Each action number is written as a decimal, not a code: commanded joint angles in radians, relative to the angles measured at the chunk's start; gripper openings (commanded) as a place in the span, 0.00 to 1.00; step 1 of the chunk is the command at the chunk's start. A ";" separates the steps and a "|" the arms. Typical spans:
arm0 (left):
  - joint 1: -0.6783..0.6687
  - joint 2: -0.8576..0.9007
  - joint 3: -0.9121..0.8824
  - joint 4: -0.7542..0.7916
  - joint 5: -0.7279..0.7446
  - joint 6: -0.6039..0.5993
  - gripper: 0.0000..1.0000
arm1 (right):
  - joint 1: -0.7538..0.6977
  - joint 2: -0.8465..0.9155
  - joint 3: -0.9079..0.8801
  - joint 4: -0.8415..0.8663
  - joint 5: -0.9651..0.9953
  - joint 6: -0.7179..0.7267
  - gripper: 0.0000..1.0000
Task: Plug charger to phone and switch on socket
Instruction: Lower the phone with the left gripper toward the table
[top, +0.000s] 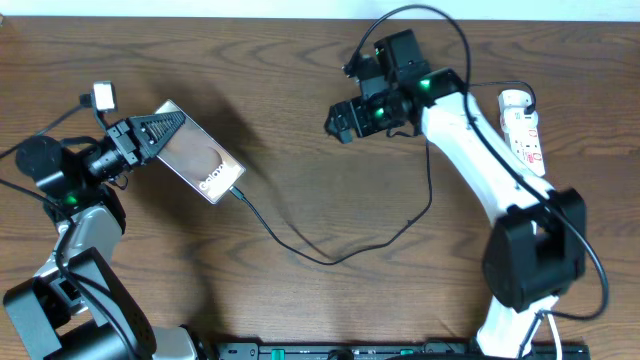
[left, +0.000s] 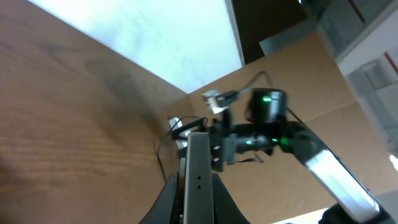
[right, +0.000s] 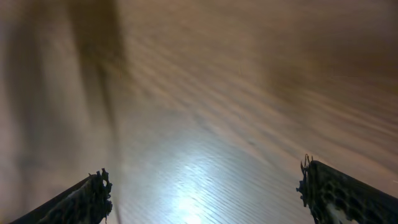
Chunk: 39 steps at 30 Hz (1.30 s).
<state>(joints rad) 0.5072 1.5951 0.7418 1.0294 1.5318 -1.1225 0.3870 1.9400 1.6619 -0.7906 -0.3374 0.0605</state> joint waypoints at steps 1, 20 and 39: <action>0.005 -0.014 0.000 -0.133 -0.040 0.138 0.07 | -0.008 -0.056 0.019 -0.032 0.204 0.053 0.99; 0.005 -0.014 0.000 -1.105 -0.743 0.606 0.07 | -0.006 -0.096 0.019 -0.111 0.327 0.085 0.99; 0.004 -0.013 -0.002 -1.270 -0.897 0.607 0.07 | -0.006 -0.096 0.019 -0.112 0.327 0.104 0.99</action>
<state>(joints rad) 0.5087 1.5936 0.7269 -0.2295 0.6521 -0.5232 0.3874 1.8721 1.6684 -0.9009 -0.0250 0.1497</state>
